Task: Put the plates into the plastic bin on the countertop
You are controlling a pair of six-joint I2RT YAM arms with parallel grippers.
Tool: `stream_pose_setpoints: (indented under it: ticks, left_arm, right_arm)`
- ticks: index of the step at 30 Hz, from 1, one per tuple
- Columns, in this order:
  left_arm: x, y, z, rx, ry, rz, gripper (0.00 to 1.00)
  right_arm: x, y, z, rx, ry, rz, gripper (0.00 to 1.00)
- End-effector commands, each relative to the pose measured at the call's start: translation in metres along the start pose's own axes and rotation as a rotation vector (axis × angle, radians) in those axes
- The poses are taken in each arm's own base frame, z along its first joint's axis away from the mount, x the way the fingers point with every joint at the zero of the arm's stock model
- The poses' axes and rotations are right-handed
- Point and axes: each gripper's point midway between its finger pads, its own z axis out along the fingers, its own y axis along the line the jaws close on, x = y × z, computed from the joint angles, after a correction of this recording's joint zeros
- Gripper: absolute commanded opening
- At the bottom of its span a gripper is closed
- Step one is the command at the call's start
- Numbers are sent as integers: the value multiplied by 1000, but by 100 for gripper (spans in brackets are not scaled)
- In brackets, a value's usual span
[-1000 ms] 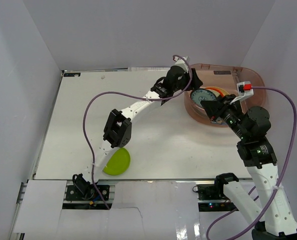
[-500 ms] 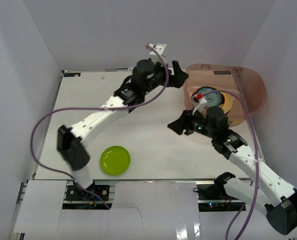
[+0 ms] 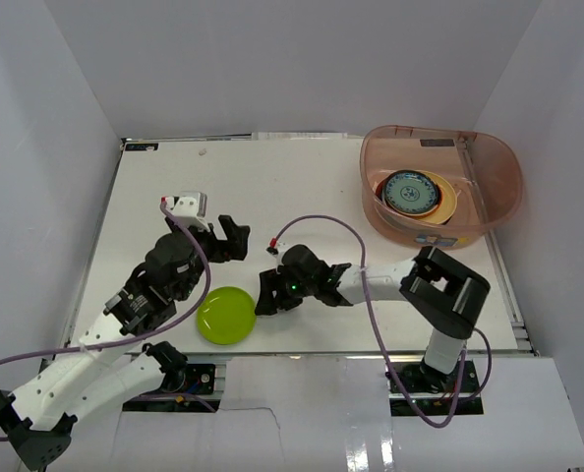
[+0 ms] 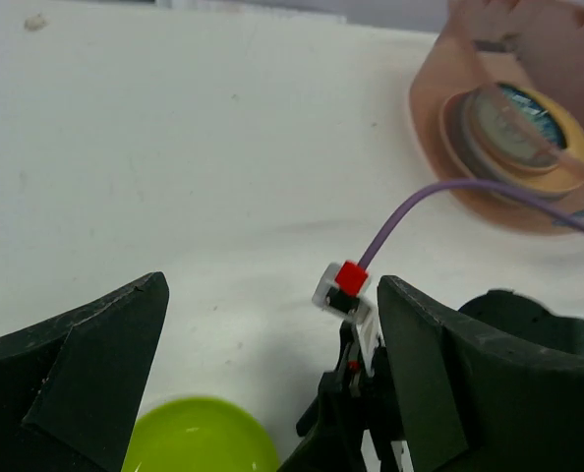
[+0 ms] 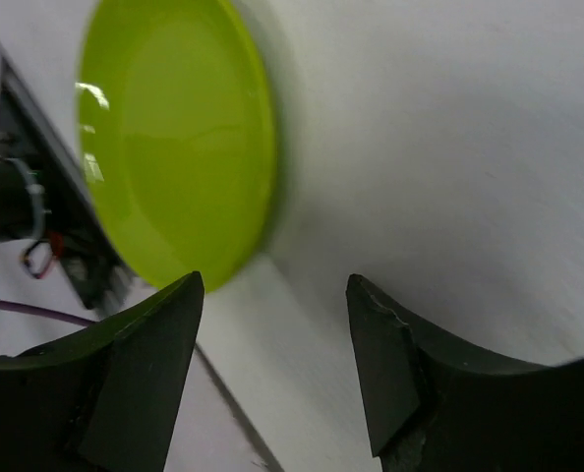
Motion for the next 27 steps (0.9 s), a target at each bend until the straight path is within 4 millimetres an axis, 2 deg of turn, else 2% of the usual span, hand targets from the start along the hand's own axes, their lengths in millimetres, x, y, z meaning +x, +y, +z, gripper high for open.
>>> stream_pose_setpoints:
  ticks: [1,2,3,4,6,7,8,10,12,14,15,16,17,18,19,20,21,22,23,26,27]
  left_arm:
    - [30,37,-13,-133,53,30,98]
    - [38,41,-14,-137,62,35,98]
    - [36,41,-16,-134,48,23,98]
    - [37,41,-16,-131,48,24,98]
    - [35,37,-15,-114,43,19,98]
    - [33,36,-15,-105,42,21,98]
    - [33,35,-15,-101,43,25,98]
    - [32,37,-17,-105,38,34,98]
    - [32,39,-19,-109,28,32,98]
    - [28,39,-23,-98,11,22,98]
    - [27,37,-24,-84,9,19,98]
    - [26,36,-26,-74,5,17,98]
    - [27,34,-25,-67,8,18,98]
    - [26,33,-25,-58,9,18,98]
    - [30,30,-24,-42,25,25,98]
    - [32,28,-23,-34,34,27,98]
    - [33,26,-22,-27,40,28,98]
    - [37,22,-20,-7,58,33,98]
    - [38,20,-20,3,66,36,98]
    - [41,17,-18,17,82,45,98]
    - [42,18,-18,17,84,48,98]
  right_arm:
    - [-21,30,24,-107,-37,41,65]
    - [-21,31,29,-114,-36,54,58]
    - [-14,24,39,-104,-13,75,56]
    - [-17,25,43,-108,-18,98,54]
    - [-12,20,55,-105,1,126,41]
    - [-13,22,57,-113,3,132,30]
    - [-14,22,58,-114,-1,150,12]
    - [-23,22,54,-103,-37,149,8]
    - [-45,32,35,-119,-101,118,8]
    - [-79,25,11,-104,-185,104,8]
    - [-111,21,-21,-90,-267,71,8]
    - [-130,16,-40,-65,-319,52,8]
    - [-164,29,-82,-71,-429,8,8]
    - [-183,21,-105,-16,-488,-54,8]
    - [-202,-16,-137,127,-549,-29,8]
    - [-227,-15,-181,172,-653,-53,8]
    - [-244,-51,-217,278,-723,-25,8]
    - [-245,-75,-240,372,-740,-9,8]
    - [-255,-108,-285,456,-817,39,8]
    - [-248,-156,-335,557,-856,129,8]
    - [-241,-187,-361,636,-891,186,8]
